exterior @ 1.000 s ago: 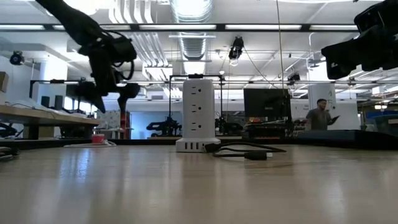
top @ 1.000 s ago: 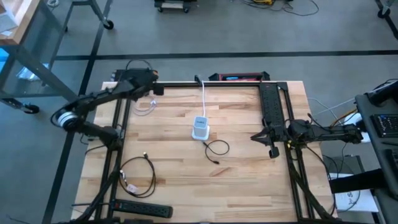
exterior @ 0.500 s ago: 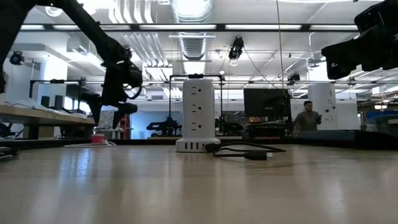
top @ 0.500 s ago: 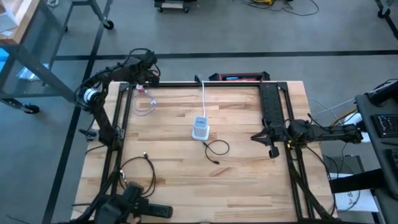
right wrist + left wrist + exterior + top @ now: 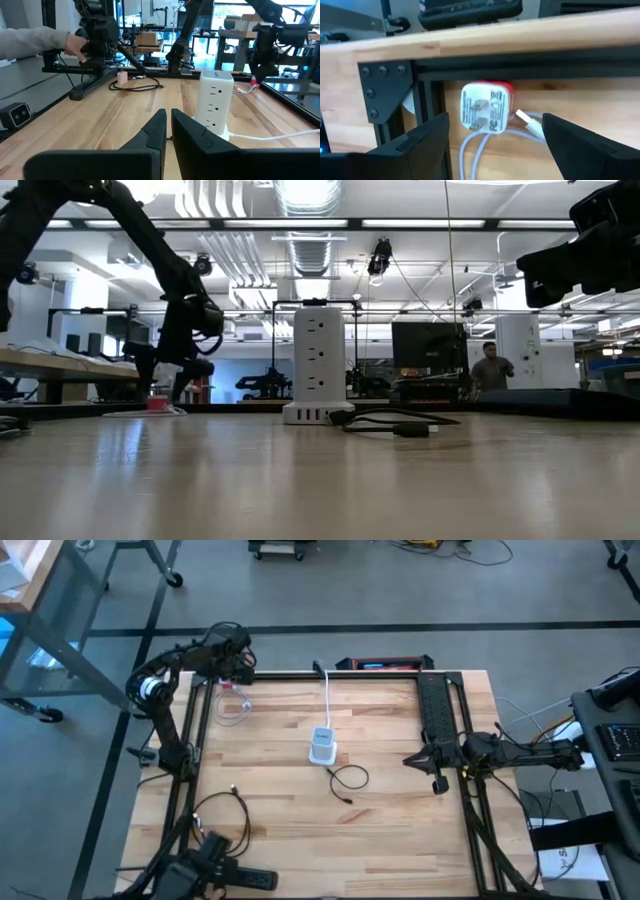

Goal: Insert USB
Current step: Insert the light purple charger cable into the orange charger adapter

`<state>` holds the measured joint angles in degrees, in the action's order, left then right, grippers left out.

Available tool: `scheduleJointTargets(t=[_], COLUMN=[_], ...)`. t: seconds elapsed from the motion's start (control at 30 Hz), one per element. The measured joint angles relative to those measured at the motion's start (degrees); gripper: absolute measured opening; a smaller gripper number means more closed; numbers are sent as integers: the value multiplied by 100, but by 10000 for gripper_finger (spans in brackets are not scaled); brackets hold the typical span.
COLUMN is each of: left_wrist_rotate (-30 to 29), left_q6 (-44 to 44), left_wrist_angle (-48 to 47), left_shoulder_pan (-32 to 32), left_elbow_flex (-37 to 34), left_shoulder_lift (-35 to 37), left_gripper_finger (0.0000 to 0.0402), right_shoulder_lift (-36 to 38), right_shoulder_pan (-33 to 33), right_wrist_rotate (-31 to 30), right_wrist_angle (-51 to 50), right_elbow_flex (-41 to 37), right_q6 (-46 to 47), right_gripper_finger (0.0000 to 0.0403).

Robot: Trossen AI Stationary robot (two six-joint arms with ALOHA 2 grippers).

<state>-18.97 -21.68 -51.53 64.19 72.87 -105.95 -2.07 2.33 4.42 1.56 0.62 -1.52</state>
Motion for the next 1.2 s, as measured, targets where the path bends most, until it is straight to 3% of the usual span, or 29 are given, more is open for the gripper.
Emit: scheduleJointTargets(t=[0.47,0.87,1.2], left_wrist_rotate=[-26,-114,-103], left_q6=[-151,-296,-320], left_wrist_angle=[745,1028,1156], left_shoulder_pan=[-24,-16,-221], left_elbow_flex=[-338,-382,-518], left_shoulder_lift=[2,-178,-266], left_gripper_finger=[251,251,164], right_shoulder_lift=[0,0,0], right_shoulder_pan=[2,2,2], right_wrist_rotate=[0,0,0], right_wrist_angle=[0,0,0], right_elbow_flex=[0,0,0], right_q6=[0,0,1], right_gripper_finger=[18,18,18])
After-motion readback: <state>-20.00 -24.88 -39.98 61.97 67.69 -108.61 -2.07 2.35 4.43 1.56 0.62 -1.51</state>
